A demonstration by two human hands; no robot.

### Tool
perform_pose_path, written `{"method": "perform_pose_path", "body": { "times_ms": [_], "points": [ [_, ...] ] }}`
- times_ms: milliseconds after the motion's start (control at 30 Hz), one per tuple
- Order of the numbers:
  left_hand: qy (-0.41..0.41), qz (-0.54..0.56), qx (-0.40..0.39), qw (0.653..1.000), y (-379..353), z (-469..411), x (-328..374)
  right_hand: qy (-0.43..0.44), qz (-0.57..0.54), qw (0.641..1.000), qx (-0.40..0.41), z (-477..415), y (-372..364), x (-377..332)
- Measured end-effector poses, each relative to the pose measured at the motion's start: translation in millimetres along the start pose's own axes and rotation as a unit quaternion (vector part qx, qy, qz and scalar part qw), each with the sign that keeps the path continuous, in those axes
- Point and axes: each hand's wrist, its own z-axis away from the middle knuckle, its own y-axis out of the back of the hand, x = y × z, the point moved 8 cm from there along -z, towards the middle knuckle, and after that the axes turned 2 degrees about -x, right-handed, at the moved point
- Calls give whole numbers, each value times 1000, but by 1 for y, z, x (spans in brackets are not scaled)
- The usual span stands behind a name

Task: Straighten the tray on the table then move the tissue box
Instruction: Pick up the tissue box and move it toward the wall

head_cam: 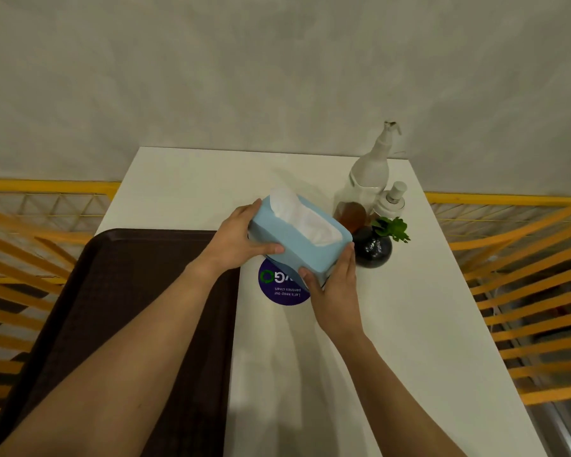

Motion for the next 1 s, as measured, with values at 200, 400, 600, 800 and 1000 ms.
{"method": "perform_pose_path", "body": {
  "times_ms": [200,400,600,800,1000],
  "points": [
    [7,9,21,1000,16,-24,-14,6,31,999,-2,-27,-15,-13],
    [16,17,43,999,36,-41,-32,14,37,999,-17,-53,-33,-21],
    [9,-12,84,996,58,-49,-40,47,41,997,-38,-86,-48,-34],
    [40,-64,144,987,92,-42,-54,70,24,992,-106,-119,-80,-54],
    [78,-88,203,972,136,-17,-76,97,28,977,-186,-135,-125,-82]
  ]
}}
